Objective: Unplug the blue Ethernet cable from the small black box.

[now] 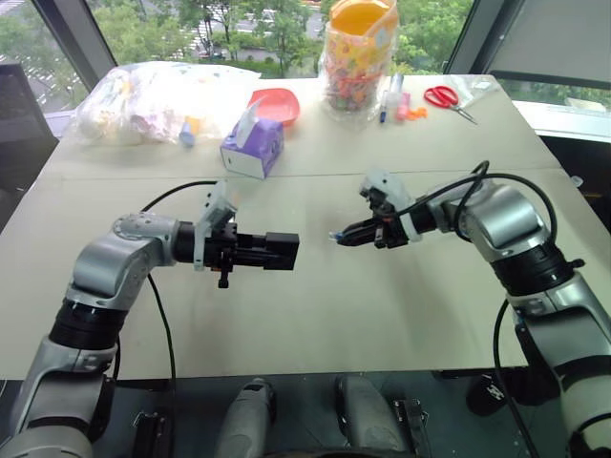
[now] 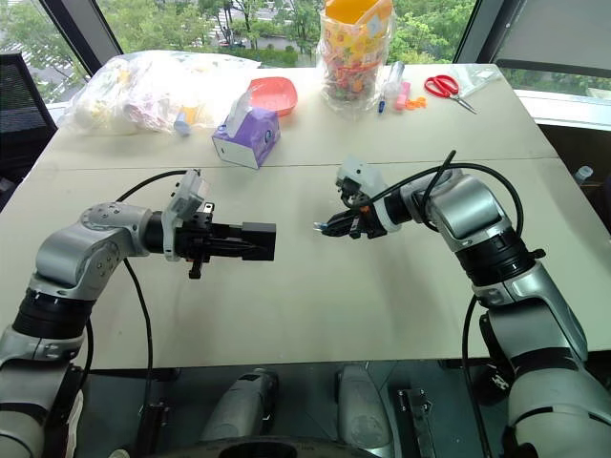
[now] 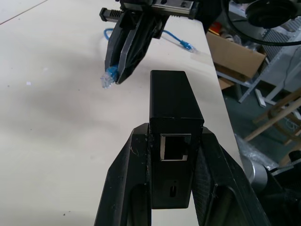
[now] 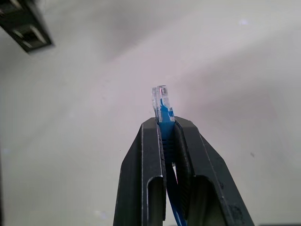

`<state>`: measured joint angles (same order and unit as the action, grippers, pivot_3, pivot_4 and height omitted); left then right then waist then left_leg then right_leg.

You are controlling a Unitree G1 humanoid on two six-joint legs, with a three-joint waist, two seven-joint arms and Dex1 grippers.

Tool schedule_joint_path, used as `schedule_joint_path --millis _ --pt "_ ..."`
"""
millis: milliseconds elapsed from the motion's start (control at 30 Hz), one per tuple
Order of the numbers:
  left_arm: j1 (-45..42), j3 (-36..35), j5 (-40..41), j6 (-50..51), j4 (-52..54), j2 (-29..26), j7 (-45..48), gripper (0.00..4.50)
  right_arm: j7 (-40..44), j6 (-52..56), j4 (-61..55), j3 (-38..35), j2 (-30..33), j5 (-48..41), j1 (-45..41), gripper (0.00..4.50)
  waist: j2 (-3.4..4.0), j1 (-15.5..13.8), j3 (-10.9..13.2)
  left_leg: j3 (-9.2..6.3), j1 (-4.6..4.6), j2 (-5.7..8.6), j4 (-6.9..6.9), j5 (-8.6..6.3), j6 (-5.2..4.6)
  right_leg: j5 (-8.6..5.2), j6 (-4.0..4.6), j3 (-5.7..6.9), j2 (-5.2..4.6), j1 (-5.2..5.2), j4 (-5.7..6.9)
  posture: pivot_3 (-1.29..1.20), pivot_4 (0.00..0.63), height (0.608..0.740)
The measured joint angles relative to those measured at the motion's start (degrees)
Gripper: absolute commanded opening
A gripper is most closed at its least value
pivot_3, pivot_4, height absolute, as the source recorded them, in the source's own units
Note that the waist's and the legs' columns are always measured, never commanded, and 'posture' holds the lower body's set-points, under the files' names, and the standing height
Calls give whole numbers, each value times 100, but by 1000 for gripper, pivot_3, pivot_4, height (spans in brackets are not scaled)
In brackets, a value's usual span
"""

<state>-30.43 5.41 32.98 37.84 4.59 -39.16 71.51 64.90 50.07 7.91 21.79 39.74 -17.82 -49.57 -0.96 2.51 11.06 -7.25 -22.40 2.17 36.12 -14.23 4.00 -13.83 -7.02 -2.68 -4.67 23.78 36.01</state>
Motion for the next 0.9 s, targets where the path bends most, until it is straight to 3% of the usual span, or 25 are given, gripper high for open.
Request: schedule_joint_path --millis 100,233,400,600,900 --pt "10 -45 -358 -604 -234 353 -432 506 -728 -598 419 -106 -289 467 149 19 -1 -8 -1 1 2 0 3 0 1 1 0 -1 0 -2 1 0 150 740" --pt "158 58 -1108 -1704 -762 1008 -1161 506 -1850 -841 906 -434 -758 867 328 1650 -1 -25 -1 2 -2 2 0 2 3 3 3 -4 -2 6 3 0 150 740" --pt "344 90 -1573 -2371 -1234 1508 -1680 506 -2175 -476 192 -862 -587 900 781 4301 0 -72 -1 3 -20 3 -1 1 2 3 3 -4 -3 25 4 0 150 740" --pt "279 86 -1837 -2995 -1936 1959 -2052 506 -2181 675 -1616 -1526 -202 390 1383 4415 -1 -156 -1 6 -18 2 3 0 1 3 2 -5 -2 23 6 0 150 740" --pt "258 14 -1935 -3609 -2644 1964 -2014 506 -2451 1992 -3576 -2011 -129 -409 2296 4415 -1 -163 -3 8 -3 1 5 0 -1 3 2 -5 -2 5 5 0 150 740"
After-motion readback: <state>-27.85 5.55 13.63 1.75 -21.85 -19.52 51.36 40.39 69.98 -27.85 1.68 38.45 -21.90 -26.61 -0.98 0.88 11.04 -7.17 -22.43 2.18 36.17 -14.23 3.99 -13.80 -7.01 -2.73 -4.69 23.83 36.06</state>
